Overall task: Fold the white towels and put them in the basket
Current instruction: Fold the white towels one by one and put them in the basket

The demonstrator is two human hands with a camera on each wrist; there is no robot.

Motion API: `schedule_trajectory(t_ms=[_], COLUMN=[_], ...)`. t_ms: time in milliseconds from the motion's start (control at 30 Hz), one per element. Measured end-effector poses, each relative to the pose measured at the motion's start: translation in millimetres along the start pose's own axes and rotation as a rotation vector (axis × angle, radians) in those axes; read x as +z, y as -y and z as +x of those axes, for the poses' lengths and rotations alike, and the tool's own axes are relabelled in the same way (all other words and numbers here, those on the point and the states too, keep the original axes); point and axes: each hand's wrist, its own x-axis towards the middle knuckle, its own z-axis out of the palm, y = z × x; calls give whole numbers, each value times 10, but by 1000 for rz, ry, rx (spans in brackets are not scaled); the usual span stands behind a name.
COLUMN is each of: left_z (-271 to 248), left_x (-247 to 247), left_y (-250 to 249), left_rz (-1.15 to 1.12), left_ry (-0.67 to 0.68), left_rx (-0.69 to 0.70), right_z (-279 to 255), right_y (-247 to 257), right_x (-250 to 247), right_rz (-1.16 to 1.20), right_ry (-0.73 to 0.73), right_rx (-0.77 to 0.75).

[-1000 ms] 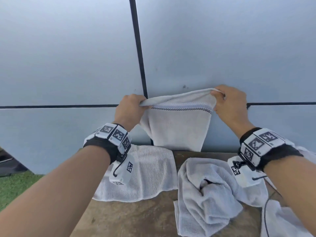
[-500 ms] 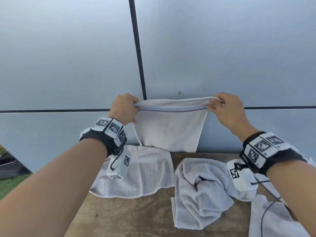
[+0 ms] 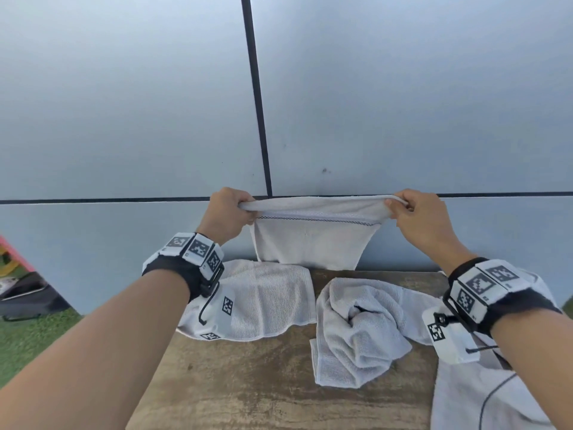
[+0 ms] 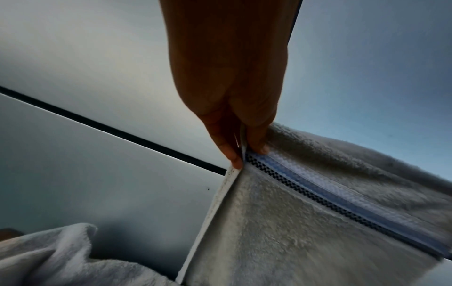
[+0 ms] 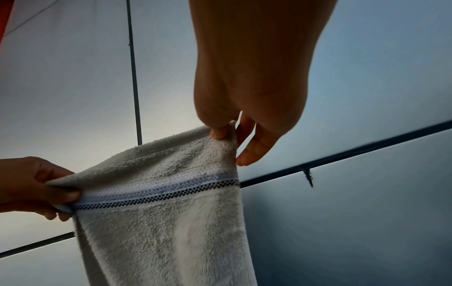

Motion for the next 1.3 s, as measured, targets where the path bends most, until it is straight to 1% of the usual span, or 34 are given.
schedule_trajectory(t_ms=[100,200,267,333,400,533,633,733,800,833,900,967,1000,1033,1067,1133,1200,1300], left_z=[-170,-372,-530,-675,-823,-1177,-1460,-1763,-1918,-2082,-2260,-2509,-2633,-2734,-2831,-2985,-3065,-3108], left_x=[-95,-214,-308,-406,-523,-662,-729,-796,-789,-770,-673,-542,-467,-400,-340,-246,-183,-158], left_y=[-21,-60,-113,-153,-231,-503,-656,-641,-564,-498,-347,-137,-44,40,101,189,296,460], left_rz=[-43,-169,-239,-267,-315,-447,-481,-459,-418,-401,-369,-311,-268,-232,-207,-213,-230,-252], left_ry=[17,54,86,73,45,39,32,82,170,220,333,477,546,605,651,694,706,684], left_rx=[0,-23,-5,35,45,66,93,81,47,22,-62,-141,-161,-174,-188,-240,-285,-354], right_z=[-168,-354,-486,-625,-754,-1001,-1263,-1582,-1753,-1923,-2108,-2394,-2524,-2626,-2716,-2849,-2916,-2939], right_y=[39,72,114,207,332,560,688,764,746,734,634,521,454,372,305,221,221,243], right_x=[-147,-319,-456,-613,-768,-1055,-1260,-1409,-1447,-1467,-1437,-1350,-1287,-1219,-1149,-1023,-910,-741], right_rz=[-36,70,139,180,237,363,397,308,228,203,131,39,-16,-71,-109,-87,-29,14], right_ry=[-6,0,-8,3,14,35,34,35,98,169,354,580,674,735,775,820,812,798], right_rx=[-11,-39,-44,-71,-97,-84,-86,-144,-162,-150,-128,-93,-83,-86,-93,-74,-47,-38])
